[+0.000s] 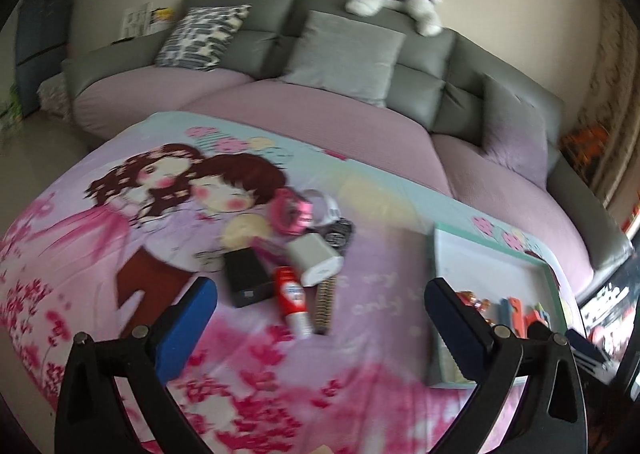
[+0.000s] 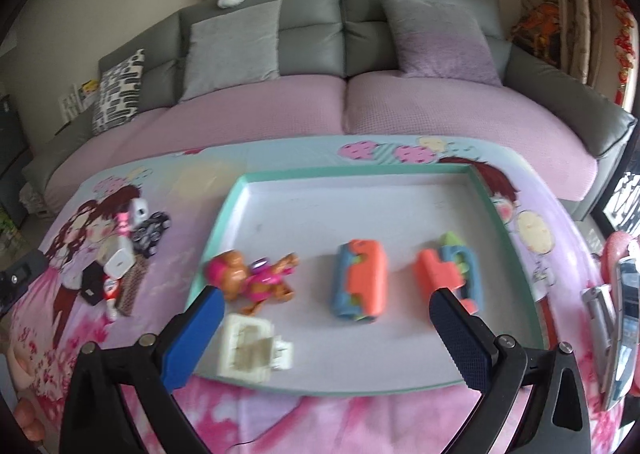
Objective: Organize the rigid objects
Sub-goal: 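Move both tools back from the tray toward the remaining pile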
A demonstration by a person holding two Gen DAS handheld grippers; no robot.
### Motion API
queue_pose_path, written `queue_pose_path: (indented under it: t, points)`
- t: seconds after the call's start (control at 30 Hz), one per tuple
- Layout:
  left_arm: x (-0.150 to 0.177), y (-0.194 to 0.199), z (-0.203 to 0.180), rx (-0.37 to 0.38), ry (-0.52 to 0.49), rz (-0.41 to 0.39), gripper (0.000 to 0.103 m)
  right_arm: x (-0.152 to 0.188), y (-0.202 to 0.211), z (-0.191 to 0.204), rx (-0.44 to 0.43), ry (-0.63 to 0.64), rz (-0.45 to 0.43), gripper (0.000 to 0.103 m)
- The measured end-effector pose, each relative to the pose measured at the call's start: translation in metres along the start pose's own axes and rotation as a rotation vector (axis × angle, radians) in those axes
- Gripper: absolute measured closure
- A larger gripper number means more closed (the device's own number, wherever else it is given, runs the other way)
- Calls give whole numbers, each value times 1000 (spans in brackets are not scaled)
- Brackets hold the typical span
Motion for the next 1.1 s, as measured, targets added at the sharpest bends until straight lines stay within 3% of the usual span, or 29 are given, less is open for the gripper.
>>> queue_pose_path:
  t: [0.2, 0.37, 0.77, 1.1]
  points:
    - [1, 19, 47, -70, 33, -24, 0, 5, 12, 36, -33, 65, -41, 0]
    - [3, 30, 88, -120, 83, -41, 0, 11, 16, 67, -83, 97, -24, 0]
    - [9, 30, 141, -88, 193, -26, 0, 20, 16, 157, -213, 236, -25, 0]
    - [9, -2, 149, -106, 92, 83, 0, 31, -26, 213, -245, 280, 54, 0]
Point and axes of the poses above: each gripper's, at about its wrist camera, not at the fingertips, and y roughly against the way its jaws point, z to its left, x to its underside, the point moved 7 cm from there along -y, roughly the way its jaws point, and after that the axes turned 12 degrees about x, right-handed, at the moved point
